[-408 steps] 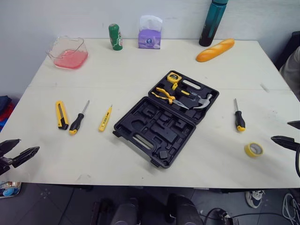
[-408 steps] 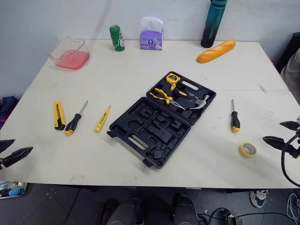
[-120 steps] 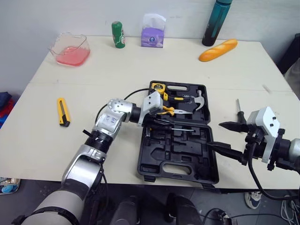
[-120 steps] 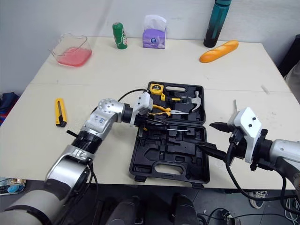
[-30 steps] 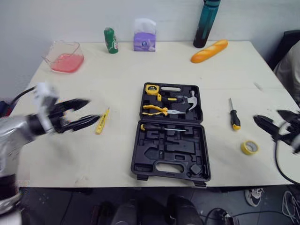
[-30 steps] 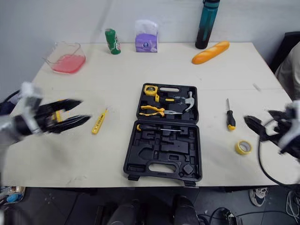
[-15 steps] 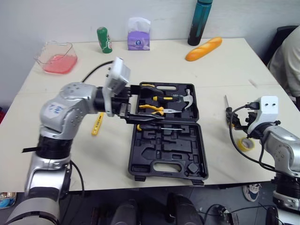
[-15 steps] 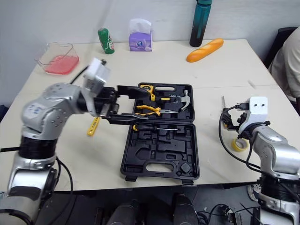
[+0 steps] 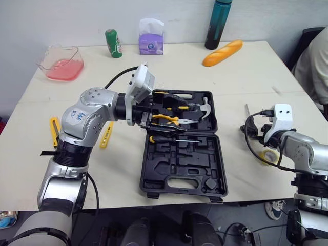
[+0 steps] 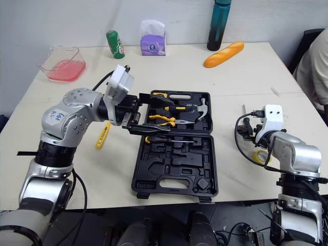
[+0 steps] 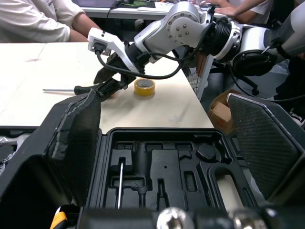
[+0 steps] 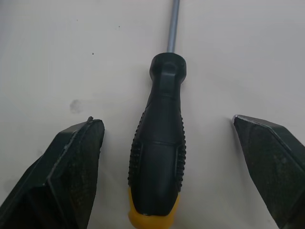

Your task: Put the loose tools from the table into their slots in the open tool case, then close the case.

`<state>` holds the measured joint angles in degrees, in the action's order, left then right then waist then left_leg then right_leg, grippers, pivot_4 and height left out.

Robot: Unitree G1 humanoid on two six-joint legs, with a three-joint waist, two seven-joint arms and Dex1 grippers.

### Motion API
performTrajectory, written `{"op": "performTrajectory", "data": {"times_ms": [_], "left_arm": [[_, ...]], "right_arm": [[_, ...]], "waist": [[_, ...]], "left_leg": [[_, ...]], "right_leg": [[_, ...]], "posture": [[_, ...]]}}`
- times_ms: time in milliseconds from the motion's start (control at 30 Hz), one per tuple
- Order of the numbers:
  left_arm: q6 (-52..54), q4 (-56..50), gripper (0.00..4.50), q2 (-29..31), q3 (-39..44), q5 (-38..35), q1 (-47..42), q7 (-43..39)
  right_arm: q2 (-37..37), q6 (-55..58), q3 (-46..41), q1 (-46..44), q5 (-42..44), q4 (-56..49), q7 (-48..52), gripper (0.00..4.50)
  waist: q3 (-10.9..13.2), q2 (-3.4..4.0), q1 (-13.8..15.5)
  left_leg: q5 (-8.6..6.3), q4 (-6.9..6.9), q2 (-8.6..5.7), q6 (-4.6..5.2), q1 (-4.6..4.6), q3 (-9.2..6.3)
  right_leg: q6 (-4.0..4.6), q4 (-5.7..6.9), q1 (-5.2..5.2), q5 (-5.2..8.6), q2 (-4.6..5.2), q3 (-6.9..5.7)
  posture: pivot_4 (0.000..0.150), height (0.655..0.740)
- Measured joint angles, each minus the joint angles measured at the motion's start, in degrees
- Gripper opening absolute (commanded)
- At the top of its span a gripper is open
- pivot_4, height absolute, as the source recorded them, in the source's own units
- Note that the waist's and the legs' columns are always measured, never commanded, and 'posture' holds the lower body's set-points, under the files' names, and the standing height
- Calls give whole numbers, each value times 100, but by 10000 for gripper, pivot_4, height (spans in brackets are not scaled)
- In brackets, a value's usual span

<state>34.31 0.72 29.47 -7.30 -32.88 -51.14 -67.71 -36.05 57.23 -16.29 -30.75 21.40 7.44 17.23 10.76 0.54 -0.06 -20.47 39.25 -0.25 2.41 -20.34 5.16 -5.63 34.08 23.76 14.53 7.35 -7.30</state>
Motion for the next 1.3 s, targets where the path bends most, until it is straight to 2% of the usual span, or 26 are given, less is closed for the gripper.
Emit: {"op": "performTrajectory", "data": {"times_ms": [100, 200, 367, 500, 600, 700, 833, 1033, 1133, 1300], "left_arm": [[-2, 2, 44482, -63, -6, 7, 0, 2], [-2, -1, 45000, -99, -7, 13, 1, 8], [-2, -7, 45000, -123, -5, 29, 2, 41], [2, -74, 45000, -118, 6, 29, 35, 71], [23, -271, 45000, 18, 9, 27, 218, 93], [75, -370, 45000, 327, 59, 37, 526, 86], [126, -716, 45000, 1096, 132, 66, 1250, -136], [-111, -950, 45000, 1835, 252, 236, 1929, -438], [-458, -878, 45000, 1838, 220, 516, 2038, -440], [-638, -888, 45000, 1712, 169, 666, 2039, -402]], "right_arm": [[0, 40, 41, -115, -12, 126, 20, 45000], [27, -4, 73, -201, -93, 241, -13, 36892], [72, -105, 66, -224, -141, 322, -71, 11256], [139, -133, -3, -197, -110, 249, -72, 10768], [62, -258, 24, -34, 12, -250, 281, 10768], [-241, -218, 83, 53, 235, -940, 810, 10768], [-848, 315, 353, -15, 929, -1890, 1755, 10768], [-1585, 771, 1527, -412, 1649, -2824, 3171, 10768], [-1866, 545, 2511, -807, 1486, -2923, 3856, 10768], [-1989, -99, 3452, -1177, 768, -2557, 4382, 10768]], "waist": [[0, 0, 0], [0, 0, -1], [0, 0, -1], [0, 0, -2], [4, 7, -8], [9, 15, -13], [11, 18, -29], [17, 8, 40], [22, -1, 39], [24, -4, 27]], "left_leg": [[0, 0, 0, 0, 0, 1], [0, 0, 0, 0, 0, 0], [0, 0, 0, 0, 0, 0], [0, 0, 0, 0, -1, 0], [-1, -2, 0, -1, -1, 0], [-1, -2, 1, -1, 1, 2], [-4, -3, 6, -6, 2, 0], [-9, 3, -2, 5, -5, -15], [-13, 8, -7, 11, -10, -12], [-16, 8, -6, 11, -21, -11]], "right_leg": [[0, 0, 0, 0, 1, -1], [0, 0, 0, 0, 1, 0], [0, 0, 0, 0, 1, 1], [0, 0, 0, 0, 1, 1], [0, -1, 2, 0, 0, 6], [0, 0, 3, 0, 0, 7], [1, -3, 3, 1, 0, 15], [2, -12, 0, 1, 16, 22], [-3, -17, 1, -2, 21, 22], [-4, -21, 7, -3, 19, 9]], "posture": [[1500, 7348], [1500, 7348], [1500, 7348], [1500, 7348], [1500, 7348], [1500, 7348], [1500, 7348], [1500, 7348], [1500, 7348], [1500, 7348]]}}
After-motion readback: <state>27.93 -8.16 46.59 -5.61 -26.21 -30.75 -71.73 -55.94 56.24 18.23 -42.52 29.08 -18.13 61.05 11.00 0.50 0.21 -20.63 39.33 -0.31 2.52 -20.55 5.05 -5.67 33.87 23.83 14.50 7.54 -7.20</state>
